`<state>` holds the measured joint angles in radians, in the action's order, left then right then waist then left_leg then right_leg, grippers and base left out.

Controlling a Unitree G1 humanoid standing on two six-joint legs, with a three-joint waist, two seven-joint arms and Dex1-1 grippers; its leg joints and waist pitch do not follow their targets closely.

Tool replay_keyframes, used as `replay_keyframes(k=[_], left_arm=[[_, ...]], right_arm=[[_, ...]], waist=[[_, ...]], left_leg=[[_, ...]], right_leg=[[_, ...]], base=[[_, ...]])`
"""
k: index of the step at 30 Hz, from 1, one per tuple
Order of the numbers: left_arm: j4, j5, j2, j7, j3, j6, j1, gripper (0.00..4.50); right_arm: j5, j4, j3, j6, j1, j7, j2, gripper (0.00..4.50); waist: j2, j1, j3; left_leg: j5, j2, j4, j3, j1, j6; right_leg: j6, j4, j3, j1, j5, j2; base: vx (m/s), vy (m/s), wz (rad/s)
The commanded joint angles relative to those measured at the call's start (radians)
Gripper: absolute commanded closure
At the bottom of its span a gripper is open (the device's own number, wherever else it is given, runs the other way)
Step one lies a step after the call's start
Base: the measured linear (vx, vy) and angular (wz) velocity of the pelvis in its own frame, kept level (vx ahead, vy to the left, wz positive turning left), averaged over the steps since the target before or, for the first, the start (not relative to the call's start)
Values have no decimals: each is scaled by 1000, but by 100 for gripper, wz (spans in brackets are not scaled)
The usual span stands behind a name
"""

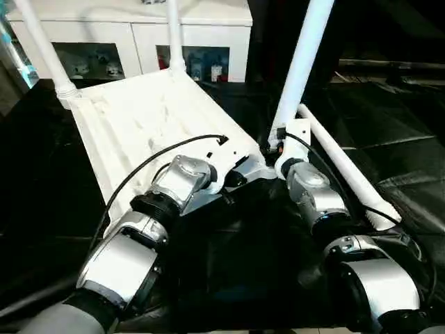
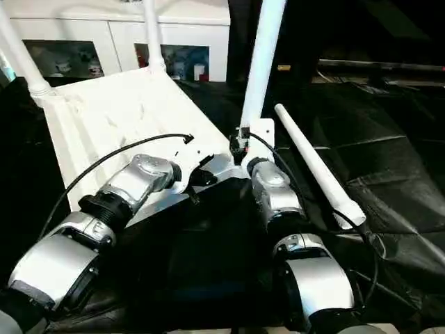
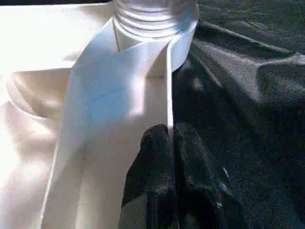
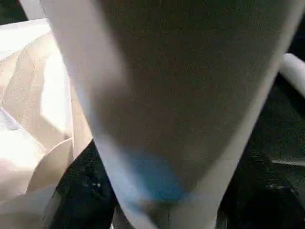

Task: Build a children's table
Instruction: Rotate leg to tighten

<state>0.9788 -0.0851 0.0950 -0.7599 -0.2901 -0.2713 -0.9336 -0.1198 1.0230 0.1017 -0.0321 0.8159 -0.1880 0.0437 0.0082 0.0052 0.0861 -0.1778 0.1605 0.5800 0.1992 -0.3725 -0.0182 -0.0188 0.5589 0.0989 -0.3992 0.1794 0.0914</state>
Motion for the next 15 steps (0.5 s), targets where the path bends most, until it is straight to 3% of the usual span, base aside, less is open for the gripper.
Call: replay_keyframes(k=[1, 6, 9, 11, 13, 14, 15], left_arm=[[-63, 12, -22, -36, -1, 92, -20, 450], [-137, 36, 27, -132, 0, 137, 24, 450], [-190, 54, 62, -208, -4, 179, 59, 450], [-233, 74, 85, -267, -2, 199, 86, 450], [-269, 95, 101, -324, -5, 212, 110, 450], [-283, 97, 109, -341, -9, 212, 120, 450], [-300, 100, 119, -365, -16, 222, 132, 450]], right_arm=[[-23, 30, -26, 20, -32, -86, -32, 134], [-59, -152, -48, 44, -107, -284, 32, 94], [-55, -292, -107, 85, -184, -416, 99, 71], [-63, -393, -147, 116, -242, -521, 158, 71], [-70, -458, -172, 128, -278, -591, 204, 71], [-76, -489, -181, 139, -294, -619, 222, 71], [-82, -520, -190, 149, -309, -651, 244, 71]], waist=[[6, 7, -66], [3, 20, -77], [0, 39, -84], [1, 51, -90], [-1, 64, -97], [3, 73, -99], [1, 75, -101]], left_leg=[[-464, 75, -87, -48, 19, -8], [-337, 79, -80, -37, 14, 44], [-259, 83, -74, -31, 18, 68], [-200, 83, -66, -23, 23, 89], [-135, 83, -59, -18, 18, 110], [-95, 86, -54, -14, 20, 123], [-78, 85, -51, -14, 15, 131]], right_leg=[[-200, -83, -62, 31, 384, 92], [-235, -70, -62, 44, 286, 90], [-252, -59, -62, 47, 210, 84], [-279, -44, -65, 43, 109, 82], [-298, -28, -63, 49, 28, 79], [-311, -17, -63, 43, -29, 77], [-313, -12, -63, 44, -52, 76]], base=[[0, 0, 0], [0, 0, 0], [0, 0, 0], [26, -14, 4], [26, -14, 4], [0, 0, 0], [0, 0, 0]])
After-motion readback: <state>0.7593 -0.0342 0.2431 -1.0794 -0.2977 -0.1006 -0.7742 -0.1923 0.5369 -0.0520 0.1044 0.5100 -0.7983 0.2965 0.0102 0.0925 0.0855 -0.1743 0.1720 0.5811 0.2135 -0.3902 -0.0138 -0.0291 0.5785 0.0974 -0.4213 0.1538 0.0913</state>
